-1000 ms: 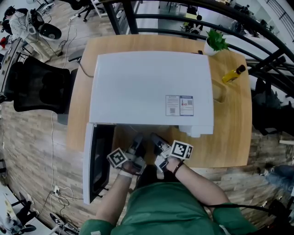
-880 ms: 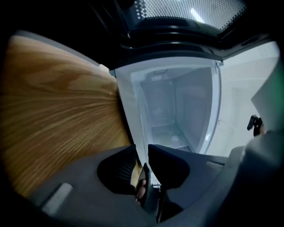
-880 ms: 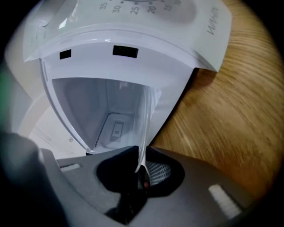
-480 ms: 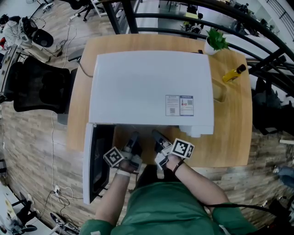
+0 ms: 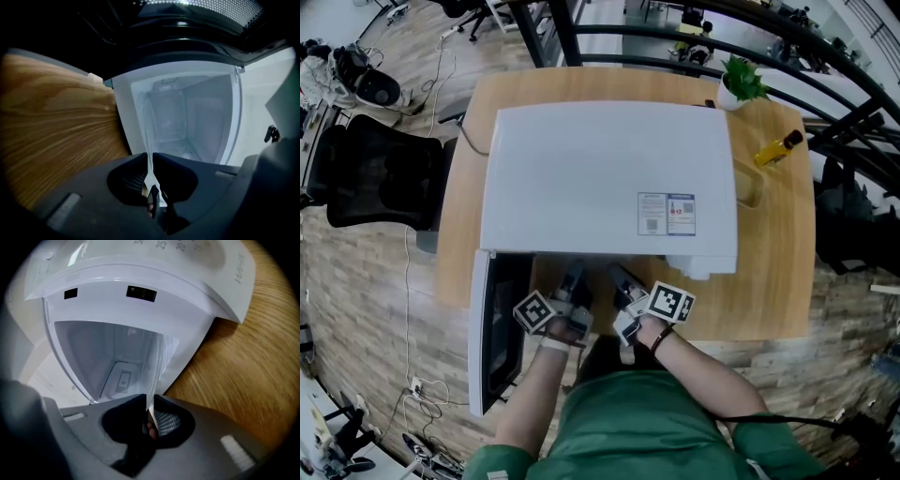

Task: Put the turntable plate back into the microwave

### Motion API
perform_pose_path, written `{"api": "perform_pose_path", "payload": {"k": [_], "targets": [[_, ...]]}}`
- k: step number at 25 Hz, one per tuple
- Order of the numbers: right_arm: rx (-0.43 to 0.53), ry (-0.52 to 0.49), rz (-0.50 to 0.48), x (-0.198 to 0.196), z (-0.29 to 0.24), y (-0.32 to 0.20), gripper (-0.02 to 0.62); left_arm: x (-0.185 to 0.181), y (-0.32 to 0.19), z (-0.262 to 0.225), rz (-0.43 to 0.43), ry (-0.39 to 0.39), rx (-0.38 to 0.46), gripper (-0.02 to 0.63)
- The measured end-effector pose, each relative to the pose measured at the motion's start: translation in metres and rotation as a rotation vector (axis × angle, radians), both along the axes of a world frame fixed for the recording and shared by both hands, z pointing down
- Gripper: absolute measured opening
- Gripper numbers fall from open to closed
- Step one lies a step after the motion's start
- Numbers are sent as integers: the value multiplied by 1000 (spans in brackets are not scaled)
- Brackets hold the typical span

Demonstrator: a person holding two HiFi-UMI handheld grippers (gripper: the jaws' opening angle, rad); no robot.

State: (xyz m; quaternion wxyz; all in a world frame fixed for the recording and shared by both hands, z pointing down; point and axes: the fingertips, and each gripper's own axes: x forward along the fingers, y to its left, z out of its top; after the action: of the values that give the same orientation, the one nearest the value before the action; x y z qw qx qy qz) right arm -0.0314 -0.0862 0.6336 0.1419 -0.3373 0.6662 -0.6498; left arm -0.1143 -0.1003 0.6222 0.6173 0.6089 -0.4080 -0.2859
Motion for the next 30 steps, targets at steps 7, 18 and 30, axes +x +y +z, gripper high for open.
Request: {"api": "perform_pose_path", "payload": {"k": [7, 18, 30], "targets": [[-2, 23, 7, -2, 3, -9, 55, 0, -7, 3, 3, -19, 11, 44], [0, 33, 32, 3, 3, -22, 49, 3, -17, 9, 30, -65, 0, 46], [16, 38, 21, 5, 1, -20, 49, 3, -17, 14, 15, -76, -19, 44]]}}
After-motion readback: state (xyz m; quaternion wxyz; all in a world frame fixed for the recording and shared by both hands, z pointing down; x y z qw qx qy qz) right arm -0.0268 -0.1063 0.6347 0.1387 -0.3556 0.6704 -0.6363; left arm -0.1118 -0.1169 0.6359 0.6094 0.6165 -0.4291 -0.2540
